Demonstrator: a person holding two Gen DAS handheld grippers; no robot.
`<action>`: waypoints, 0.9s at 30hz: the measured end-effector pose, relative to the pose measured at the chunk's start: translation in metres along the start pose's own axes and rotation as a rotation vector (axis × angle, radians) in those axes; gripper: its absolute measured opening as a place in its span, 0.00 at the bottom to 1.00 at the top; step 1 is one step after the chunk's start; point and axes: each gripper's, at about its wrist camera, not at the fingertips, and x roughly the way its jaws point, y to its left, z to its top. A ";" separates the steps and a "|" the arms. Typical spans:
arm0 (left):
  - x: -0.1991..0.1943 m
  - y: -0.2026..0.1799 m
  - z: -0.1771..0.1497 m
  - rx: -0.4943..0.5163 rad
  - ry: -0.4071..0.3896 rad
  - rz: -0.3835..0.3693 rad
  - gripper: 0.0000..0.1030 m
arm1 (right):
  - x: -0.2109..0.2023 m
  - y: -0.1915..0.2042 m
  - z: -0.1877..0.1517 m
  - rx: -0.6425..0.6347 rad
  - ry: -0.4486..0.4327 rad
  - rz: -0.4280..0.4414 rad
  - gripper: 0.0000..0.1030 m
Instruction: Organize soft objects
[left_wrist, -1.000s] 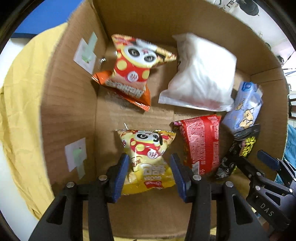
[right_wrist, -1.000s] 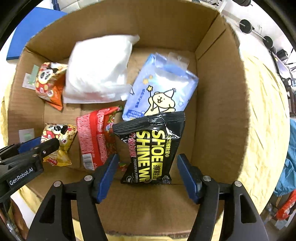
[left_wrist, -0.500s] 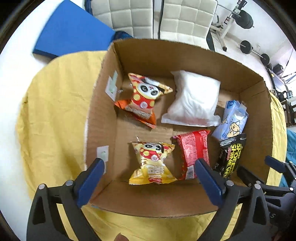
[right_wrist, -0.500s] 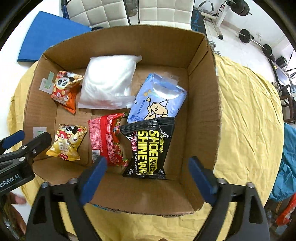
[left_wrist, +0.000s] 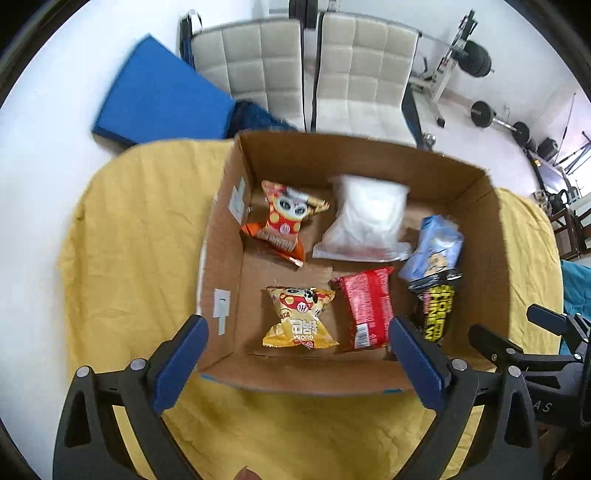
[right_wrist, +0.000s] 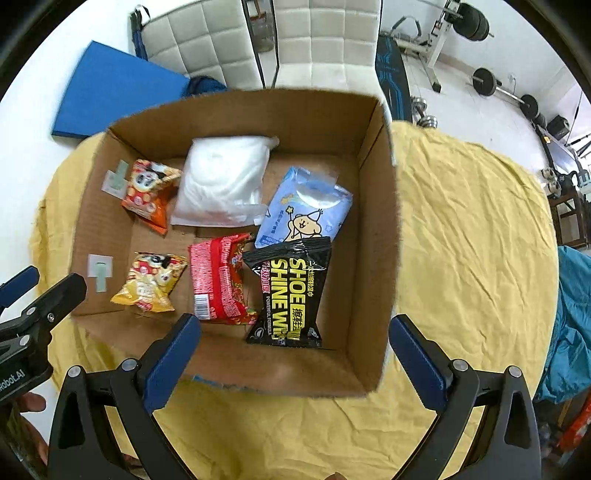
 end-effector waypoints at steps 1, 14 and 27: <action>-0.011 -0.001 -0.003 -0.002 -0.018 -0.003 0.97 | -0.011 -0.003 -0.004 0.004 -0.021 0.005 1.00; -0.138 -0.007 -0.033 -0.040 -0.226 -0.024 1.00 | -0.154 -0.023 -0.070 0.014 -0.241 0.034 1.00; -0.206 -0.023 -0.070 -0.015 -0.258 -0.077 1.00 | -0.234 -0.020 -0.119 -0.020 -0.331 0.025 1.00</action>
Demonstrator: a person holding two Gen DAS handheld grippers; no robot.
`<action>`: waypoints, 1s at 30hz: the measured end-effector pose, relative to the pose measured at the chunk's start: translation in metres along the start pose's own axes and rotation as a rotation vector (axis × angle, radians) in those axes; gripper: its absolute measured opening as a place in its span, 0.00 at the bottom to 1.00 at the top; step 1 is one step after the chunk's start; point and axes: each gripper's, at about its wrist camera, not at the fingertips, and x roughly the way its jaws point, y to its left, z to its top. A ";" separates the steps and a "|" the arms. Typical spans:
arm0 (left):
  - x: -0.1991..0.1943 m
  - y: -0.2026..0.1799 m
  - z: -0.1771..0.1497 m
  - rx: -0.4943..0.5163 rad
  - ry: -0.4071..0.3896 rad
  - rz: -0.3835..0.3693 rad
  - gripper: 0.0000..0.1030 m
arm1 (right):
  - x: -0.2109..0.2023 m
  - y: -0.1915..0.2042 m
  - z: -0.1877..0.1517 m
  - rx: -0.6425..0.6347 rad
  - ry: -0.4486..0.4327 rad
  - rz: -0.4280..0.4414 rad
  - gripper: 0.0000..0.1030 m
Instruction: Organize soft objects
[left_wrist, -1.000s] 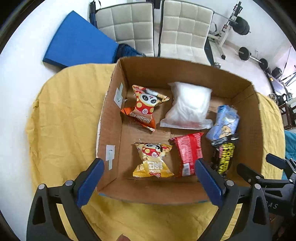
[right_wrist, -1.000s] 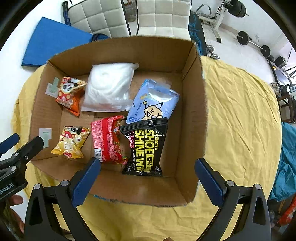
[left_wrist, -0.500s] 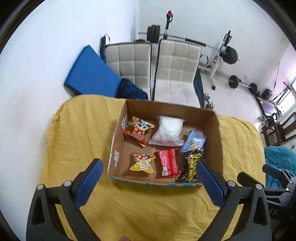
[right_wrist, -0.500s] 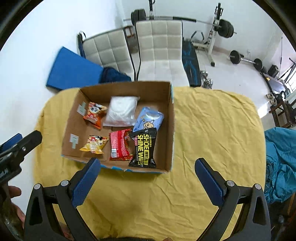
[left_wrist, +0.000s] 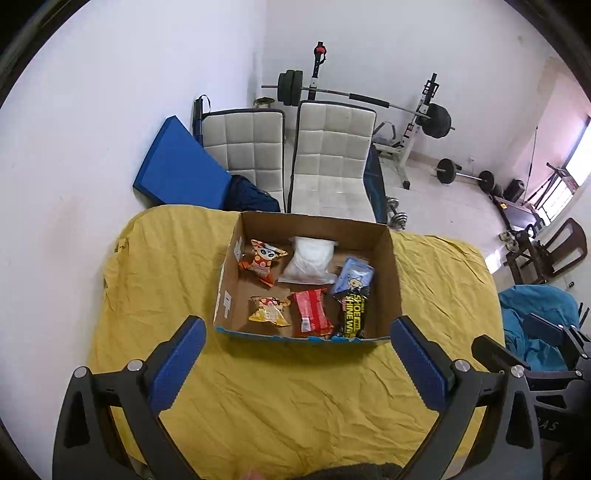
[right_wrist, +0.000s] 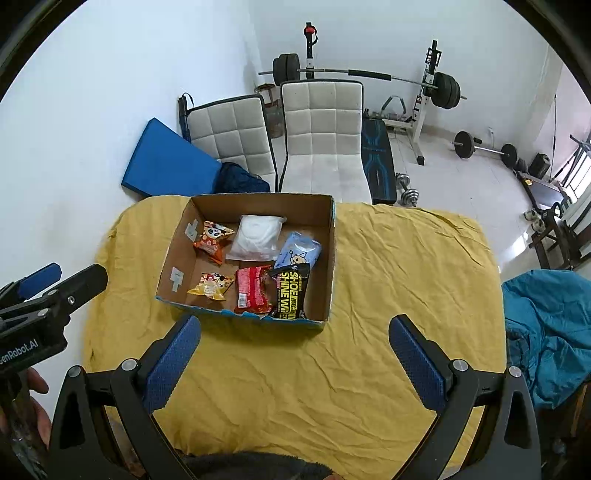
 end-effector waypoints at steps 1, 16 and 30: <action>-0.003 -0.002 -0.001 0.002 -0.005 -0.001 1.00 | -0.004 0.000 -0.001 0.000 -0.004 0.002 1.00; -0.032 -0.011 -0.019 0.010 -0.025 0.004 1.00 | -0.039 -0.001 -0.011 0.011 -0.055 0.005 1.00; -0.042 -0.012 -0.027 0.002 -0.036 0.028 1.00 | -0.053 -0.002 -0.015 0.012 -0.083 -0.021 1.00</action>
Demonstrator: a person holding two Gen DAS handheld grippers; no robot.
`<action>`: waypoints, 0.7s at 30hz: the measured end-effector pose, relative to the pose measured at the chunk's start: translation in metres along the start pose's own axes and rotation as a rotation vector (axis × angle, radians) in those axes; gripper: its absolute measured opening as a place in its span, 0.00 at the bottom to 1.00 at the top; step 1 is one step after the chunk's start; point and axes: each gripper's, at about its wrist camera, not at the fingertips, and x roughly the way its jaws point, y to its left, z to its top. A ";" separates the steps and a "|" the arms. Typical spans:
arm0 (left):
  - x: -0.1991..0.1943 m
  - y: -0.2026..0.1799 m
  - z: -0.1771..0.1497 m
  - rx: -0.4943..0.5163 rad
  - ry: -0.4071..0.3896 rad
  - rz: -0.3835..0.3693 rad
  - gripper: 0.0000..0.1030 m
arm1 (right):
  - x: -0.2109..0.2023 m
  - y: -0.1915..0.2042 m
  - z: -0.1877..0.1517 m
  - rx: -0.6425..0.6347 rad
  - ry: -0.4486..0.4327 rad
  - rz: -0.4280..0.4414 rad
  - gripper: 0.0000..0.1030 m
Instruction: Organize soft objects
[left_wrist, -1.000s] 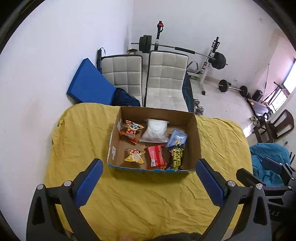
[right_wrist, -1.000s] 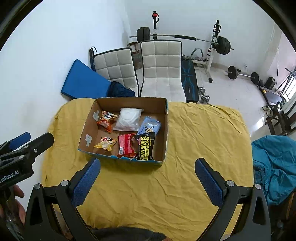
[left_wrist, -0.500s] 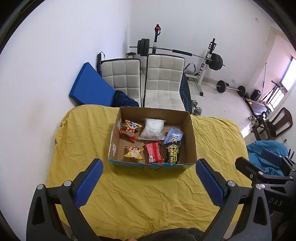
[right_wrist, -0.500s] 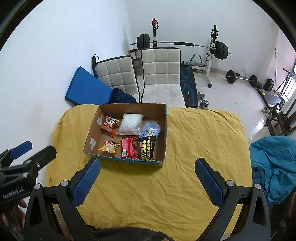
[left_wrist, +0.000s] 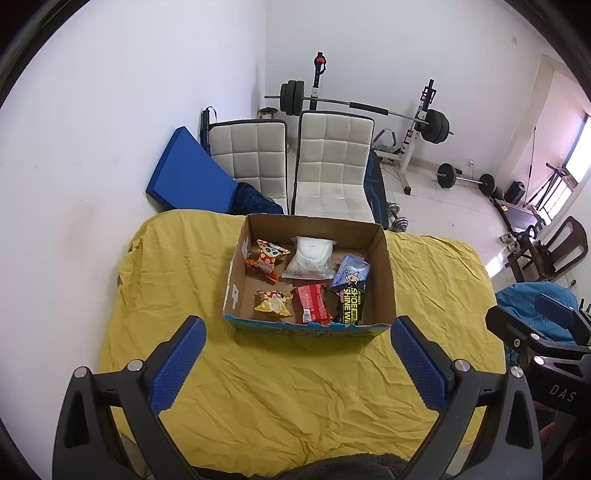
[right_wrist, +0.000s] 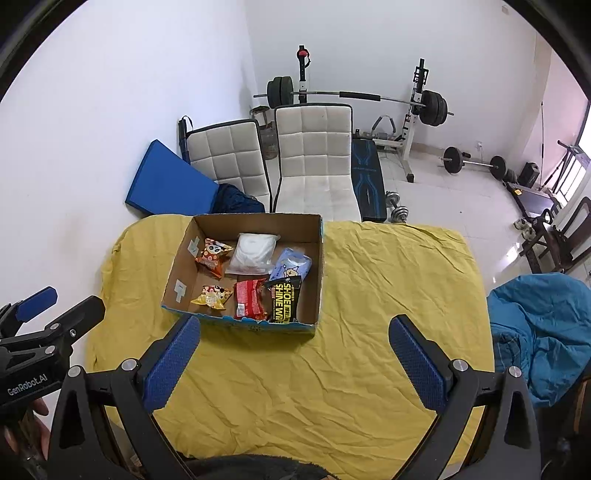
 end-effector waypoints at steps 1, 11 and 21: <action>0.000 0.000 0.000 -0.001 -0.002 0.001 1.00 | 0.000 0.000 0.000 0.002 0.001 0.002 1.00; -0.003 0.001 -0.003 -0.006 -0.003 0.016 1.00 | -0.002 -0.002 -0.006 0.009 0.001 -0.001 1.00; -0.005 -0.001 -0.008 -0.007 0.010 0.027 1.00 | -0.003 -0.004 -0.009 0.008 0.003 0.003 1.00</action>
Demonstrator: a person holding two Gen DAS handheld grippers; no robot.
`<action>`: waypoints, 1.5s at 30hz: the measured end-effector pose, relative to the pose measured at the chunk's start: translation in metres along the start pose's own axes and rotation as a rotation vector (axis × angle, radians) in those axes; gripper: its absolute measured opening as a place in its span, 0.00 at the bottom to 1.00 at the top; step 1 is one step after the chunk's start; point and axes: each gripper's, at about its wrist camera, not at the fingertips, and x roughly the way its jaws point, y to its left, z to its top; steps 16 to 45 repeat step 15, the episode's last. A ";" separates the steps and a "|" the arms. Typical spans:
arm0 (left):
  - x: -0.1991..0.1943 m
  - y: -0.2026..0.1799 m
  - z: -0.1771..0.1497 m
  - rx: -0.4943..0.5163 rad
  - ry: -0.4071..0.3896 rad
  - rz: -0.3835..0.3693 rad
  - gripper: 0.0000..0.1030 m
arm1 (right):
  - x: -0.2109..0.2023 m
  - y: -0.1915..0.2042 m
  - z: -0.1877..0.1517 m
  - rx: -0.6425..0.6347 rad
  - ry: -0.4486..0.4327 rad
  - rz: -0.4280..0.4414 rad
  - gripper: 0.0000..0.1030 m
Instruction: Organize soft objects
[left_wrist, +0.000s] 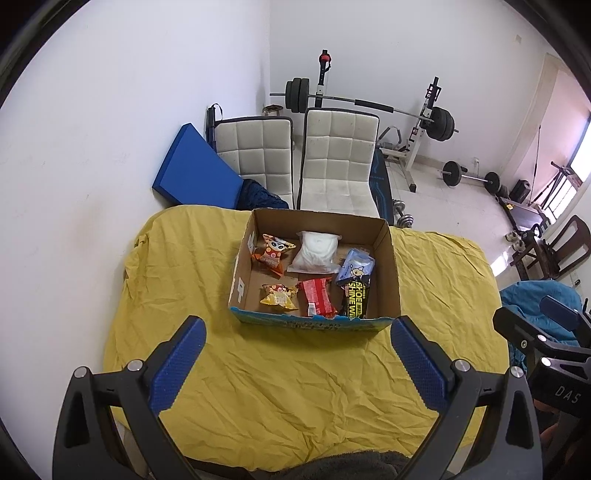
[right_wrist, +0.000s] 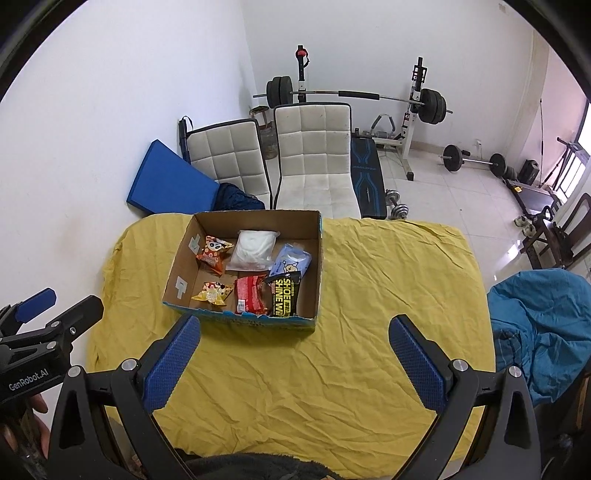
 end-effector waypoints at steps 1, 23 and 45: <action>0.000 0.000 0.000 0.000 0.000 0.001 1.00 | -0.001 0.000 0.000 0.000 0.000 0.000 1.00; -0.005 -0.003 -0.003 0.009 -0.012 0.018 1.00 | -0.005 -0.002 -0.003 0.017 -0.011 0.005 1.00; -0.005 -0.003 -0.003 0.009 -0.012 0.018 1.00 | -0.005 -0.002 -0.003 0.017 -0.011 0.005 1.00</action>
